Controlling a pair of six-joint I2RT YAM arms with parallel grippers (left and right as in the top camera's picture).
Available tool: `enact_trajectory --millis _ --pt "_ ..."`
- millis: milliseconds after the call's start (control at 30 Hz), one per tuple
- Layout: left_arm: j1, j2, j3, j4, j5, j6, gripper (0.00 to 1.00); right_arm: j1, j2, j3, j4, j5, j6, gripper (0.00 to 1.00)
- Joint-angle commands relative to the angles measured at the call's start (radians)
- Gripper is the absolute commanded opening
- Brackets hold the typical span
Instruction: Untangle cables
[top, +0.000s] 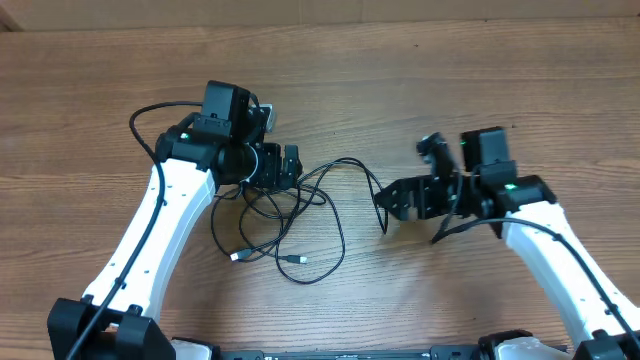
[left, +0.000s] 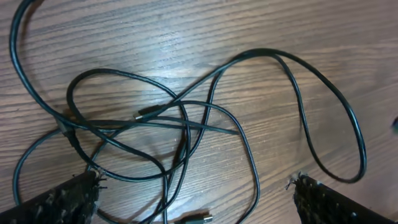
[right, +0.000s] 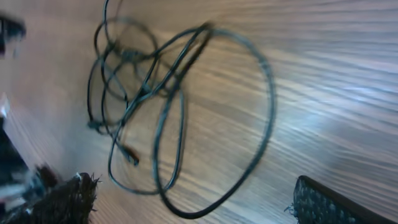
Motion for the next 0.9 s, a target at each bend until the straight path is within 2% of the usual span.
enact_trajectory --millis 0,100,267,367,433,467,533,733,867 --pt "0.029 0.008 0.017 0.012 -0.003 -0.035 1.00 0.105 0.008 0.002 -0.008 0.164 0.011 1.00" --pt "0.041 0.008 0.017 0.012 -0.004 -0.035 1.00 0.141 0.039 0.002 -0.008 0.228 0.032 1.00" --pt "0.058 0.008 0.017 0.012 -0.003 -0.034 1.00 0.158 0.128 0.002 0.008 0.226 0.032 1.00" --pt "0.062 0.008 0.017 0.013 -0.003 -0.034 1.00 0.161 0.177 0.002 0.016 0.222 0.043 0.86" --pt "0.063 0.008 0.017 0.016 -0.003 -0.034 1.00 0.161 0.183 0.002 0.017 0.218 0.051 0.64" --pt "0.063 0.008 0.017 0.018 -0.004 -0.034 1.00 0.161 0.183 0.002 0.017 0.218 0.051 0.47" --pt "0.063 0.008 0.017 0.021 -0.003 -0.034 1.00 0.161 0.183 0.002 0.027 0.219 0.066 0.04" --pt "0.063 0.008 0.017 0.019 -0.003 -0.034 1.00 0.159 0.166 0.071 0.008 0.220 0.106 0.04" --pt "0.063 0.008 0.017 0.011 0.001 -0.034 1.00 0.159 0.129 0.285 -0.138 0.295 0.106 0.04"
